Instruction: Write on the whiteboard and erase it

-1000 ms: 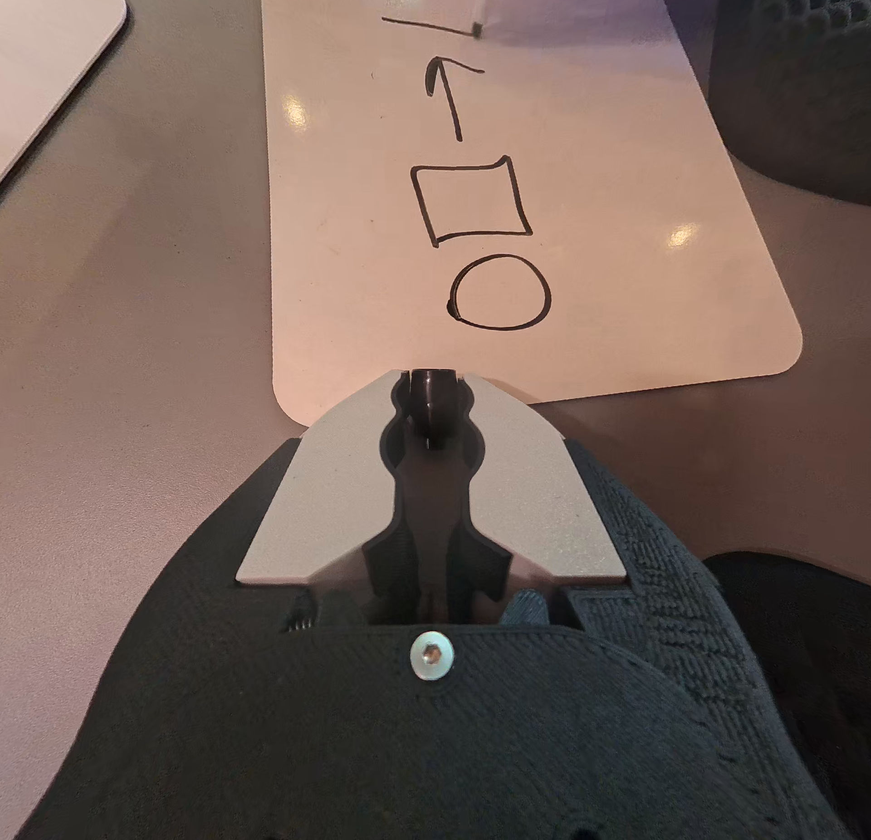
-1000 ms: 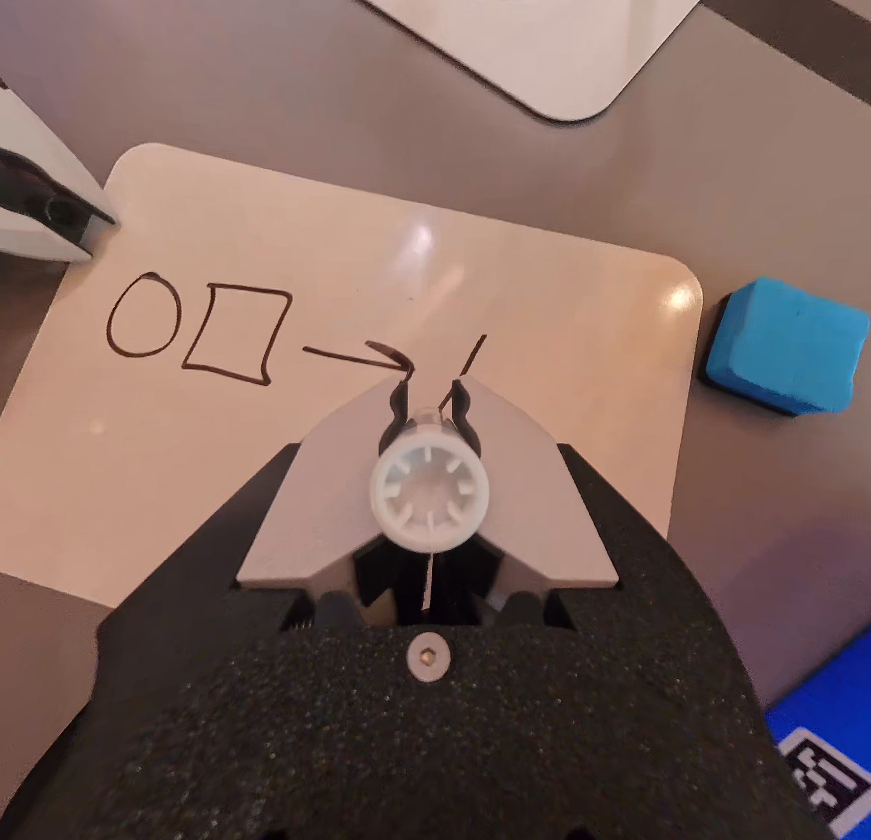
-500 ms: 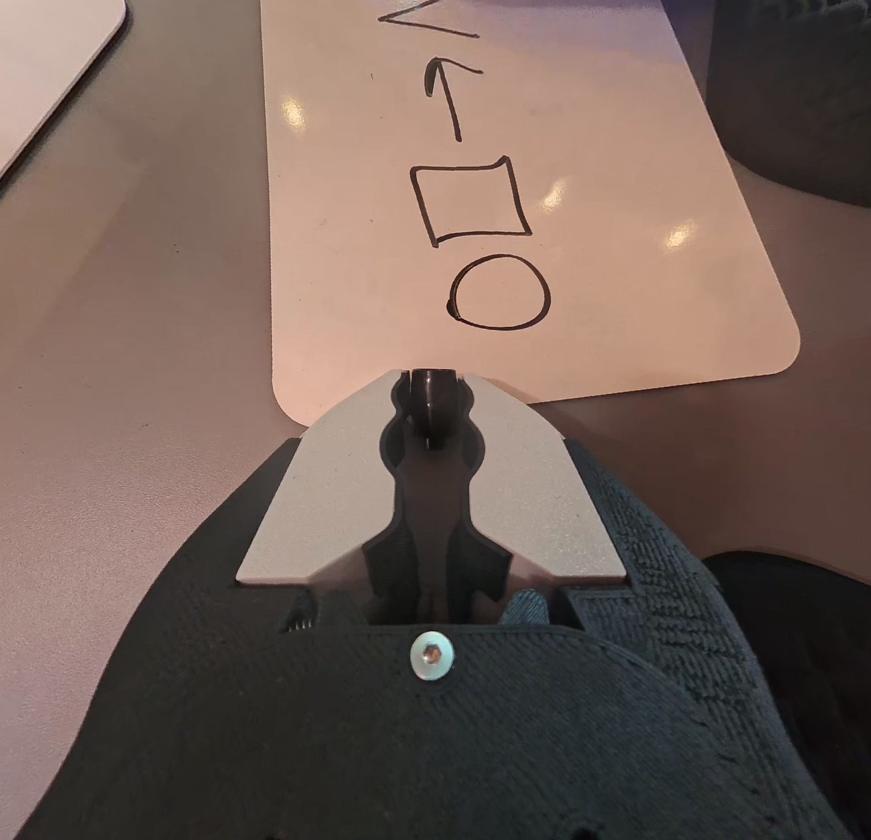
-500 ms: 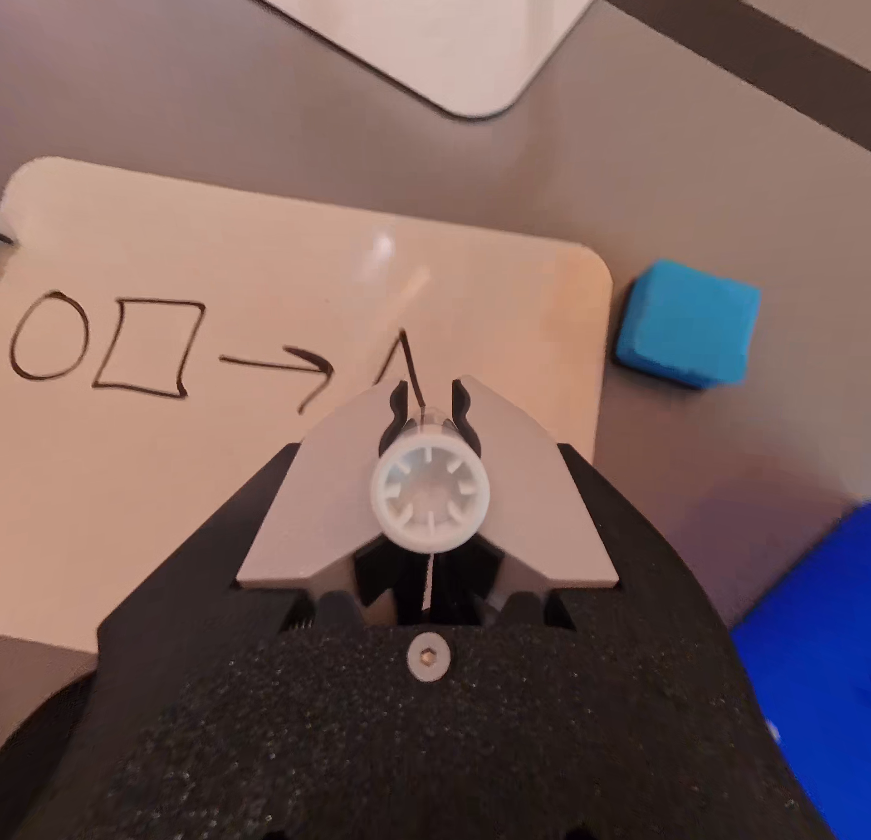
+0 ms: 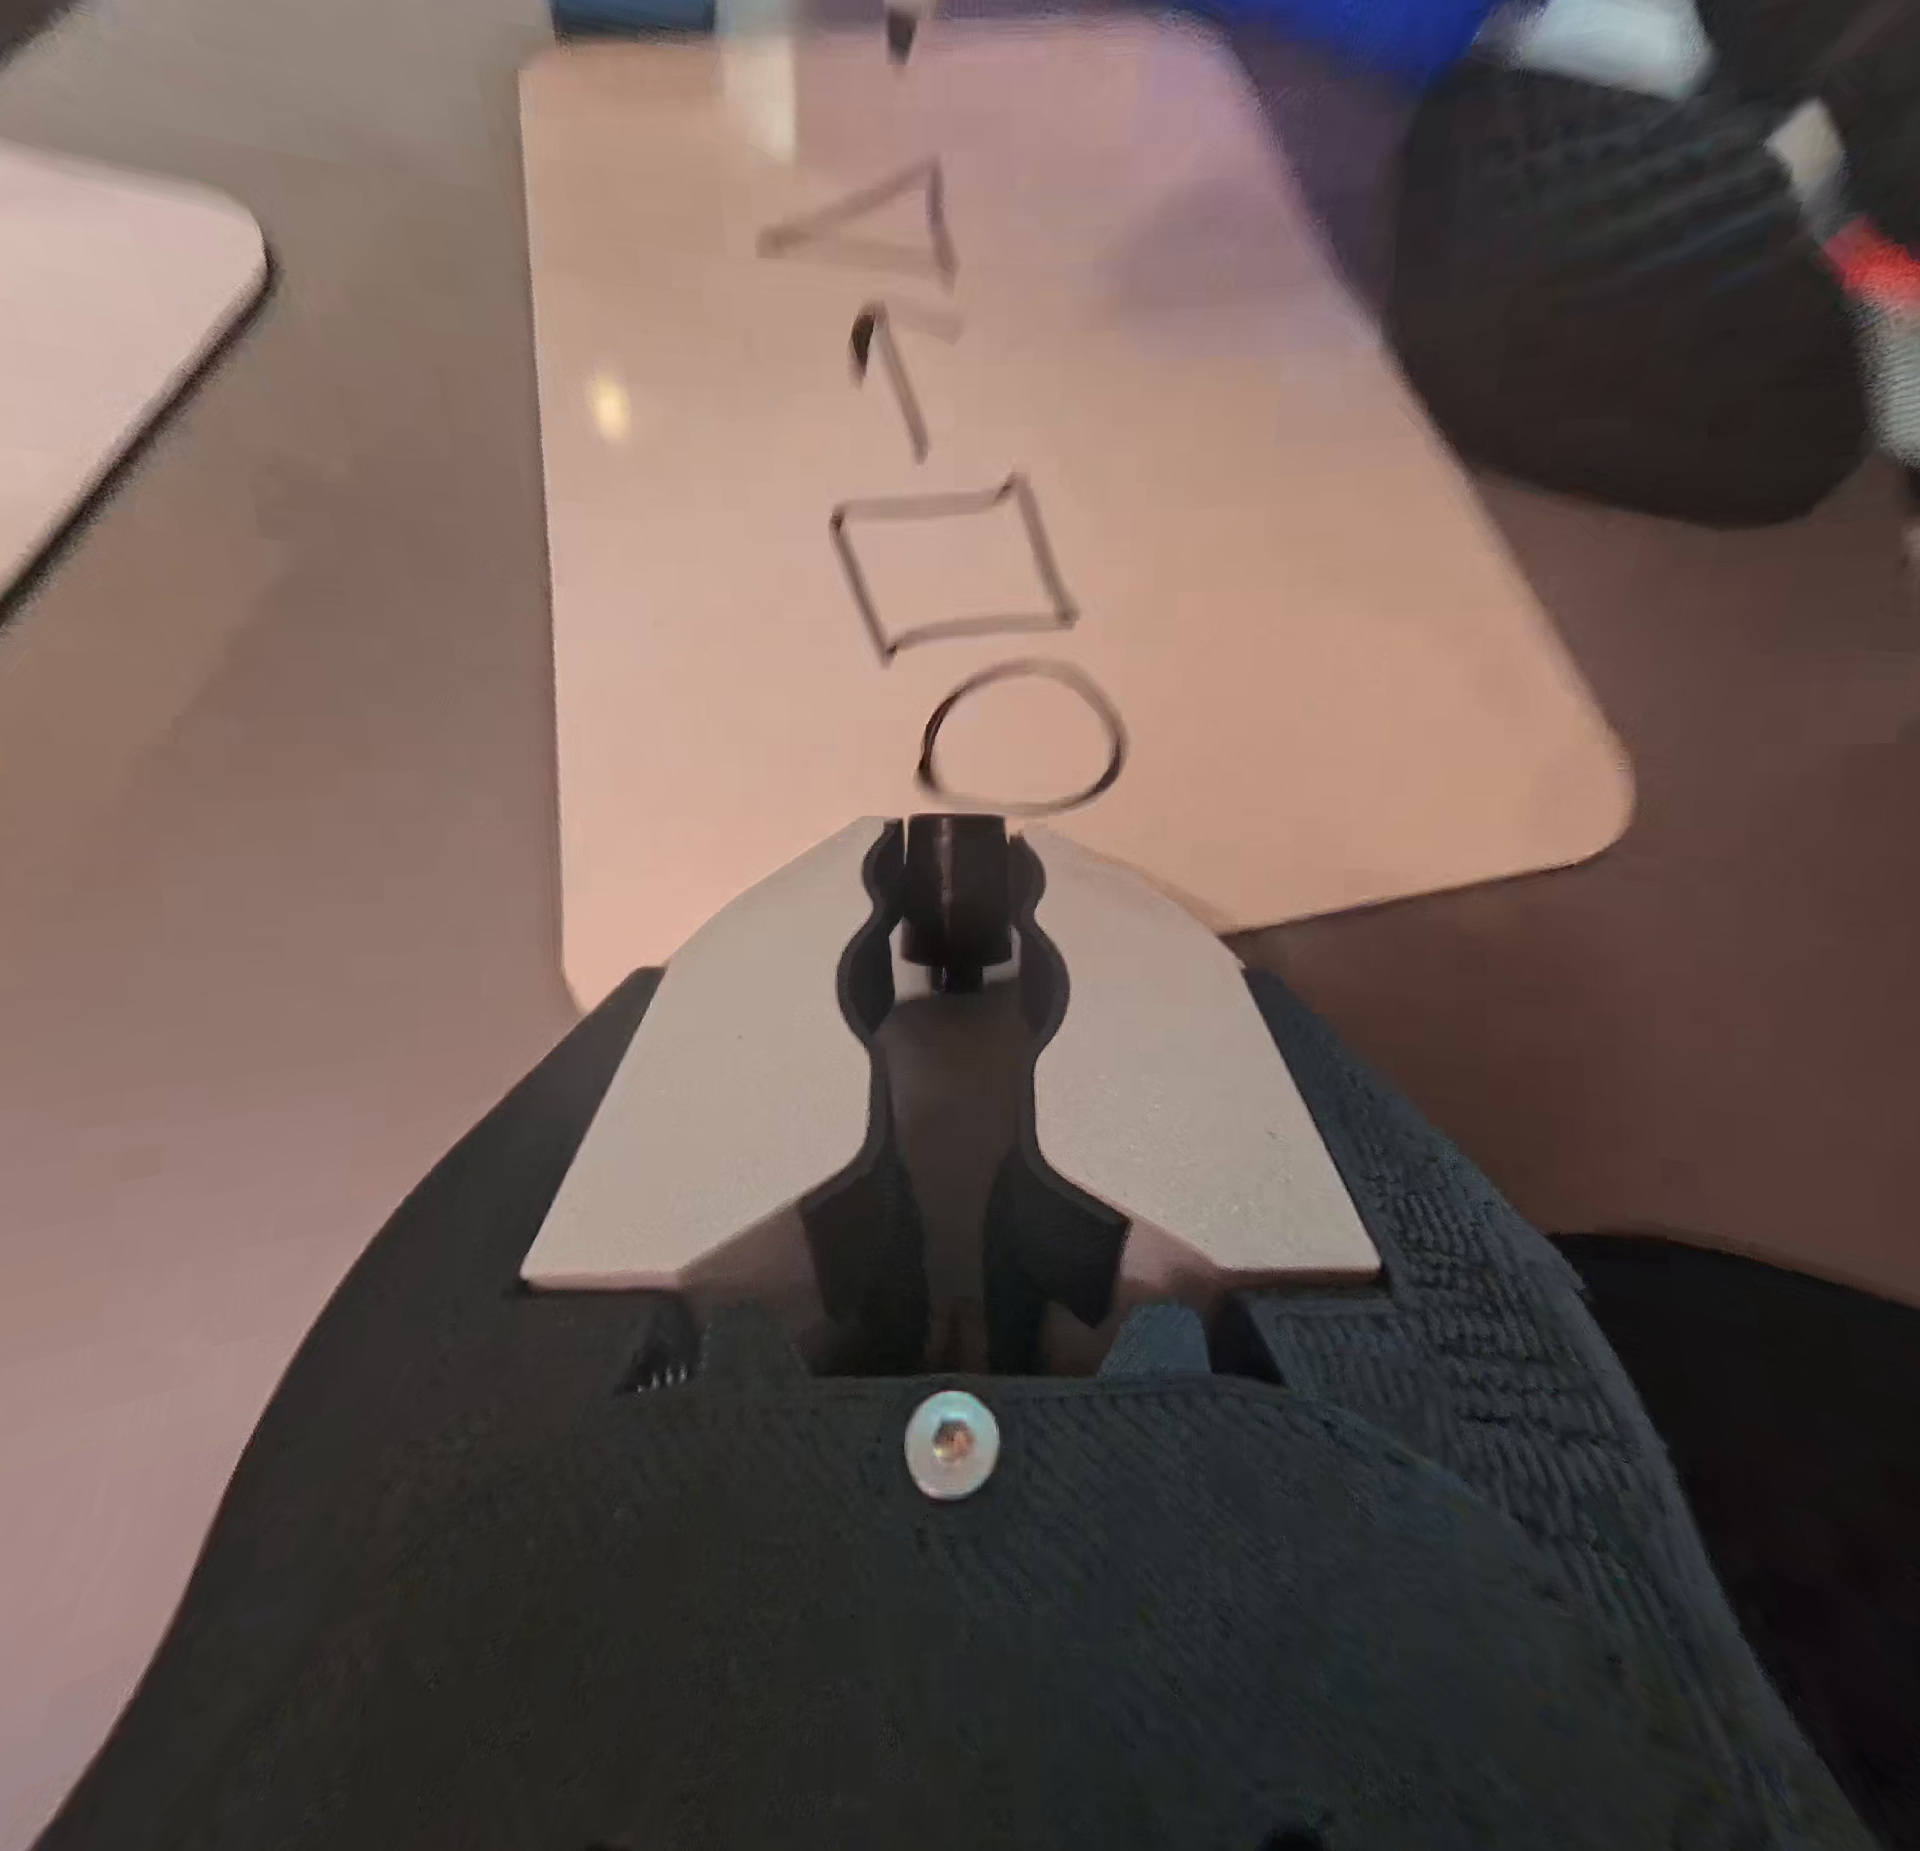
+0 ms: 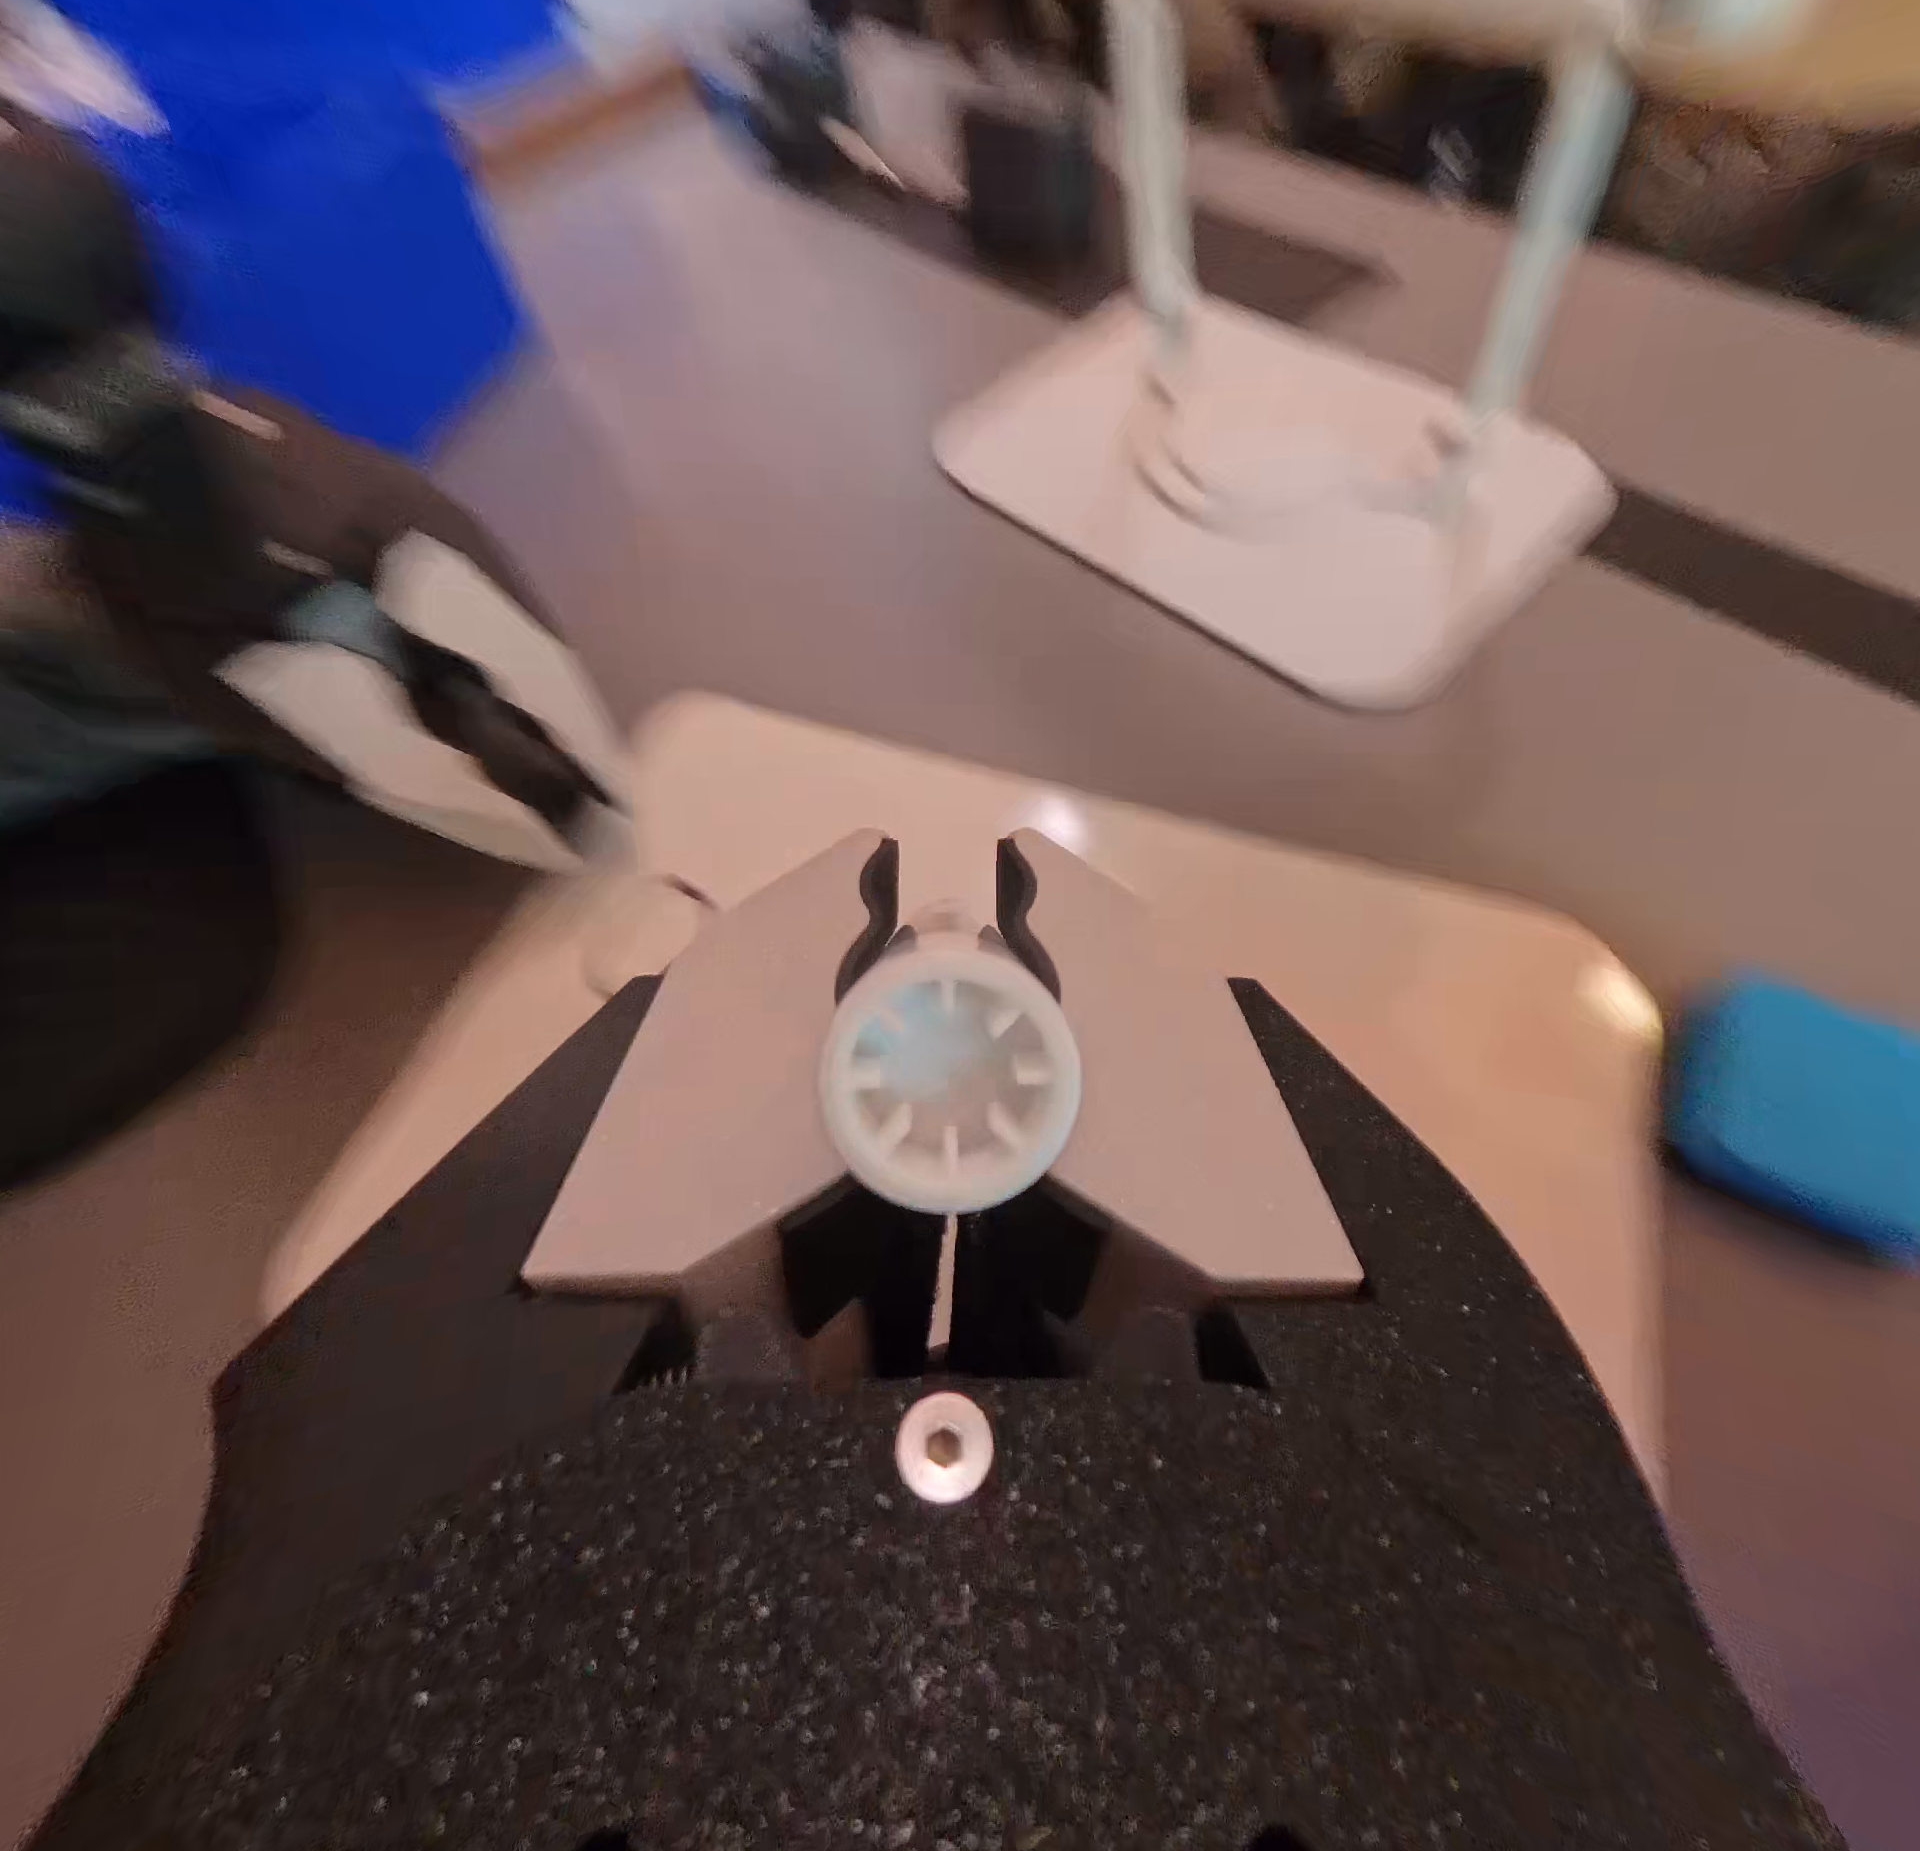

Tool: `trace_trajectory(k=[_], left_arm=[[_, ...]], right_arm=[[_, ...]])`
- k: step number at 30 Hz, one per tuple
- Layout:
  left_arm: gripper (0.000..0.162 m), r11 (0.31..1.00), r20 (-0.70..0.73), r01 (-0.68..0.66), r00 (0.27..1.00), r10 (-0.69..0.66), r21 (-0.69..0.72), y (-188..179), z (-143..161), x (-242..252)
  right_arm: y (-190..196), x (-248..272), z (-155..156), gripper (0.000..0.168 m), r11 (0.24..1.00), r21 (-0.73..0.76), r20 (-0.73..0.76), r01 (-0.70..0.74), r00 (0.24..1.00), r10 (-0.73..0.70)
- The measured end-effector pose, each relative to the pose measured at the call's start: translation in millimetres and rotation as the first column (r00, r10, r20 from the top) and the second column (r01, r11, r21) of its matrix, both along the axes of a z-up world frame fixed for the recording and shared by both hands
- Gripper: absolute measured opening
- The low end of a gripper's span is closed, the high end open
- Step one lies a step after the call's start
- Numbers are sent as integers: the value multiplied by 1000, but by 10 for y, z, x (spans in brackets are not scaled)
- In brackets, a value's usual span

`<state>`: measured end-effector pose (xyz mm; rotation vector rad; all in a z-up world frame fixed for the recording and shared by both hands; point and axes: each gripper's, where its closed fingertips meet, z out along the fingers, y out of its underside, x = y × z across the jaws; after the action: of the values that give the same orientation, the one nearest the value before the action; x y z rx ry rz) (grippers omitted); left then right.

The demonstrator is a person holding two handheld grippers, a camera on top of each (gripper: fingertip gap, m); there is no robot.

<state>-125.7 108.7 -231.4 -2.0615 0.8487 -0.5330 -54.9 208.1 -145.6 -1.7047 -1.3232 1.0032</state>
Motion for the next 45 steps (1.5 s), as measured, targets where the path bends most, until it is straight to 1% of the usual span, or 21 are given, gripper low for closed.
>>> trace_trajectory(k=[2,3,4,6,13,15,17,20,24,27,30,32,34,35,37,38,41,42,43,44,45], left_arm=[[20,998,143,35,989,-43,59,-28,247,127],[20,994,193,50,979,-68,95,-47,355,168],[19,990,229,66,969,-94,126,-73,445,203],[19,983,280,83,951,-127,163,-112,571,257],[19,975,322,95,934,-157,199,-157,692,327],[19,972,317,99,934,-164,212,-176,725,367],[19,969,237,88,961,-144,230,-168,670,360],[18,968,237,60,964,-119,242,-151,700,343],[17,963,31,56,997,-67,264,-120,525,344],[16,970,160,13,986,-53,242,-99,609,326],[17,971,128,47,989,-79,235,-106,547,333],[17,962,127,64,987,-100,266,-116,609,365],[18,959,77,63,993,-88,277,-106,584,301],[17,953,55,68,995,-88,294,-100,572,270],[17,953,75,84,991,-110,291,-117,590,306],[18,950,69,102,989,-128,296,-136,593,346],[18,943,59,116,988,-142,313,-172,610,433],[20,946,95,107,985,-142,305,-184,639,461],[26,957,123,99,983,-137,273,-189,639,474],[39,968,115,92,986,-122,234,-174,594,457],[47,975,82,77,992,-96,207,-142,526,418]], right_arm=[[-527,-271,343,19,973,-89,-199,-213,961,192],[-763,-377,423,19,942,-138,-263,-306,928,263],[-929,-461,433,19,912,-181,-290,-367,906,307],[-1076,-574,369,19,881,-230,-297,-414,892,342],[-1095,-572,205,19,903,-221,-200,-369,923,329],[-1160,-607,184,19,895,-232,-209,-380,919,335],[-1176,-642,125,19,906,-226,-210,-358,926,314],[-1155,-631,108,19,907,-253,-245,-335,930,275],[-1193,-686,-80,19,932,-209,-166,-296,950,264],[-1156,-708,-54,19,933,-225,-223,-282,947,232],[-1158,-696,-82,19,936,-186,-198,-299,944,263],[-1174,-644,0,19,919,-185,-216,-347,927,306],[-1144,-537,97,42,920,-162,-207,-356,924,321],[-1136,-461,150,43,923,-132,-198,-363,922,334],[-1102,-342,205,35,934,-86,-157,-347,930,331],[-1089,-309,236,21,941,-52,-155,-335,933,324],[-1169,-237,299,20,948,41,-169,-315,933,318],[-1183,-177,340,20,952,69,-166,-298,937,306],[-1156,-78,430,20,959,109,-170,-260,946,276],[-1066,77,577,20,968,163,-181,-190,959,218],[-906,299,766,21,969,235,-199,-81,971,130]])
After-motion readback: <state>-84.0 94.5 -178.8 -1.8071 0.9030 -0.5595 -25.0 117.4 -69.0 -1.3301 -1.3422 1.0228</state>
